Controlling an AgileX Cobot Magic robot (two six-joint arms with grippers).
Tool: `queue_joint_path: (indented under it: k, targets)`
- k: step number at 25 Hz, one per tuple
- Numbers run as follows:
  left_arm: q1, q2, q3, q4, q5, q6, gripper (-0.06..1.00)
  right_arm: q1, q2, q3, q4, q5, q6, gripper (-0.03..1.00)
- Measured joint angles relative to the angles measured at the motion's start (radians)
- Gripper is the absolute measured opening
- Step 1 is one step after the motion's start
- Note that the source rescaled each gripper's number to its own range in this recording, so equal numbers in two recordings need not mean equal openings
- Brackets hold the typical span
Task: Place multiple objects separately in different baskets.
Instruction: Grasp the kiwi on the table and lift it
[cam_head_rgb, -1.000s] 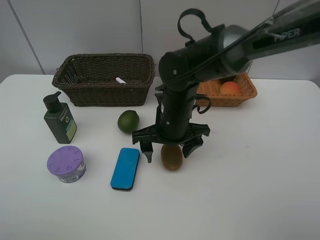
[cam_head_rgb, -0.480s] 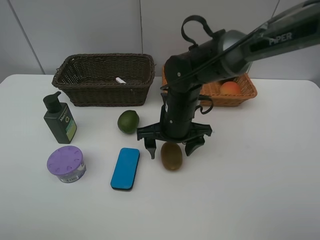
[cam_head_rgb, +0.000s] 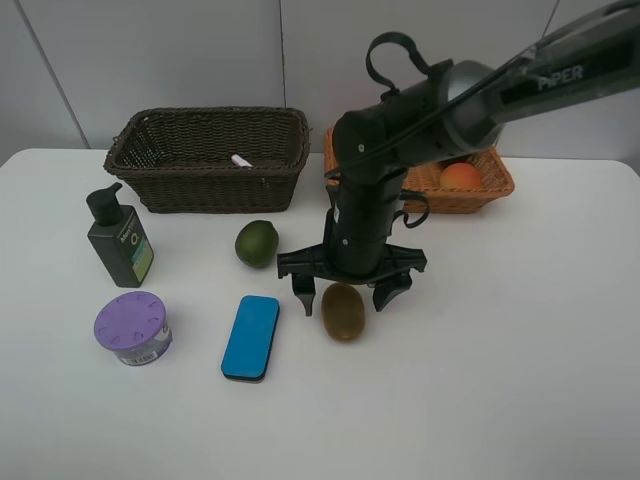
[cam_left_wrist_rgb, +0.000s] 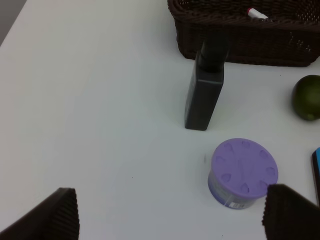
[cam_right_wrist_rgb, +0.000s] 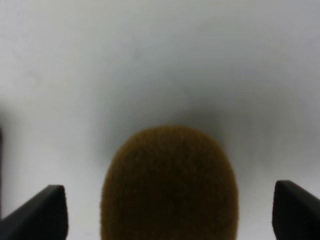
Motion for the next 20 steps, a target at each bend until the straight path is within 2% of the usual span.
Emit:
queue_joint_path:
  k: [3,5,6,7,8,20]
  targets:
    - [0.0,0.0,0.0,0.0,0.0,0.0,0.97,0.0,0.0,0.0,0.0,0.003,0.0,0.97]
    - [0.0,0.0,0.0,0.0,0.0,0.0,0.97,0.0,0.0,0.0,0.01,0.007,0.0,0.89]
    - [0.0,0.0,0.0,0.0,0.0,0.0,0.97,0.0,0.0,0.0,0.014,0.009,0.0,0.79]
    - [0.0,0.0,0.0,0.0,0.0,0.0,0.97,0.0,0.0,0.0,0.024,0.012,0.0,0.62]
    - [0.0,0.0,0.0,0.0,0.0,0.0,0.97,0.0,0.0,0.0,0.032,0.014,0.002,0.56]
    - [0.0,0.0,0.0,0.0,0.0,0.0,0.97,0.0,0.0,0.0,0.035,0.025,0.003,0.57]
